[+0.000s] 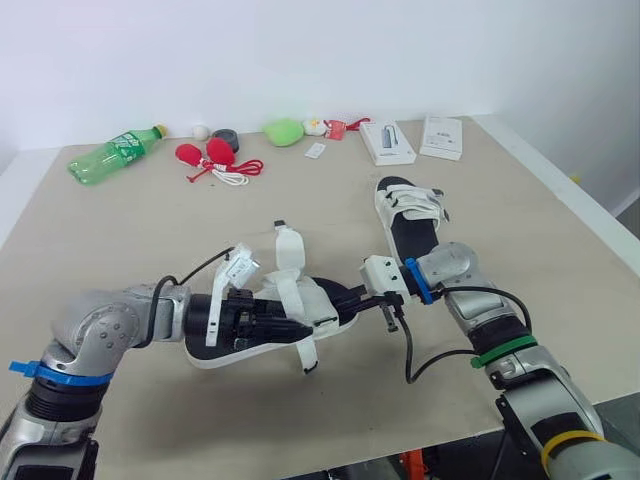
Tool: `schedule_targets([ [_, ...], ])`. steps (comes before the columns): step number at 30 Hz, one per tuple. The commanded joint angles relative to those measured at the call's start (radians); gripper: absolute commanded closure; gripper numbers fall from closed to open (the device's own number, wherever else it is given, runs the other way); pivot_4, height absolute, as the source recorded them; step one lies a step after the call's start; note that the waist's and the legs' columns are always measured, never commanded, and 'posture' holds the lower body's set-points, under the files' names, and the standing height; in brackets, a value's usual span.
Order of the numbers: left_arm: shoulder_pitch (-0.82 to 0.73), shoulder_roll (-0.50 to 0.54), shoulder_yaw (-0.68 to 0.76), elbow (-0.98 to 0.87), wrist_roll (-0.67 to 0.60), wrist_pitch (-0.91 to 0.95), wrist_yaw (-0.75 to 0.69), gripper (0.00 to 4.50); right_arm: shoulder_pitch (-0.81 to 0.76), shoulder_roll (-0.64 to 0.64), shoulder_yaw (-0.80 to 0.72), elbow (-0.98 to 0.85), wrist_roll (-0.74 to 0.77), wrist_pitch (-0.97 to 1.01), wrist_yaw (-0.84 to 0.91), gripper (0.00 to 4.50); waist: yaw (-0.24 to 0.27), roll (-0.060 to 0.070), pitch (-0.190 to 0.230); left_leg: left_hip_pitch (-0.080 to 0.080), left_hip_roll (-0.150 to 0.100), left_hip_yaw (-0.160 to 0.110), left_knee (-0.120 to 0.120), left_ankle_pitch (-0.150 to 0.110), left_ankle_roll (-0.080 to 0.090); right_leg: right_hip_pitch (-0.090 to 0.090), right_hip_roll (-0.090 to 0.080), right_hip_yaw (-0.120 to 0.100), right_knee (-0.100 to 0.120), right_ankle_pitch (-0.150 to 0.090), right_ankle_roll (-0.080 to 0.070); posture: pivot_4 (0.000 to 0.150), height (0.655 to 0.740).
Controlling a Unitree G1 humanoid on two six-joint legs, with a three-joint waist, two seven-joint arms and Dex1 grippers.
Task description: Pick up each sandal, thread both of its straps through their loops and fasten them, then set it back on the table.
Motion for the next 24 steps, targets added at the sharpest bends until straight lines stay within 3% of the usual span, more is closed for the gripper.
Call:
schedule_targets([
  [1,-0.051,0.105,0.024,-0.035,0.011,-0.022,-0.101,1.04,0.002,-0.014,0.014,0.022,-0.031,0.000,0.005,4.50,0.000,0.000,0.000,0.000,0.000,0.000,0.000,0.000,0.000,0.000,0.000,0.000,0.000,0.000,0.000,0.150,0.7400],
  [6,-0.117,0.220,0.104,-0.036,-0.154,0.091,-0.183,1.04,0.007,-0.022,0.012,0.021,-0.029,-0.006,0.010,4.50,0.000,-0.001,0.001,0.000,0.000,-0.001,0.000,0.000,0.000,0.000,0.000,0.000,0.000,-0.001,-0.001,0.150,0.7400],
  [10,-0.014,0.234,0.095,-0.117,-0.283,0.161,-0.171,1.04,0.012,-0.021,0.014,0.019,-0.029,-0.007,0.011,4.50,-0.002,-0.001,0.001,0.000,0.000,0.000,0.000,0.000,0.000,0.000,0.000,0.000,-0.001,-0.001,-0.001,0.150,0.7400],
  [16,0.115,0.140,0.031,-0.150,-0.221,0.109,-0.039,1.04,0.013,-0.016,0.018,0.014,-0.029,-0.004,0.010,4.50,0.000,-0.001,0.001,0.000,0.001,-0.001,0.000,0.000,0.000,0.000,0.000,0.000,0.000,-0.001,-0.001,0.150,0.7400],
  [24,0.113,0.028,-0.041,-0.073,-0.002,-0.058,0.043,1.04,0.013,-0.023,0.012,0.002,-0.027,0.004,0.006,4.50,0.001,-0.001,0.000,0.001,0.000,0.000,0.000,0.000,0.000,0.001,0.000,0.001,0.000,-0.001,-0.001,0.150,0.7400],
])
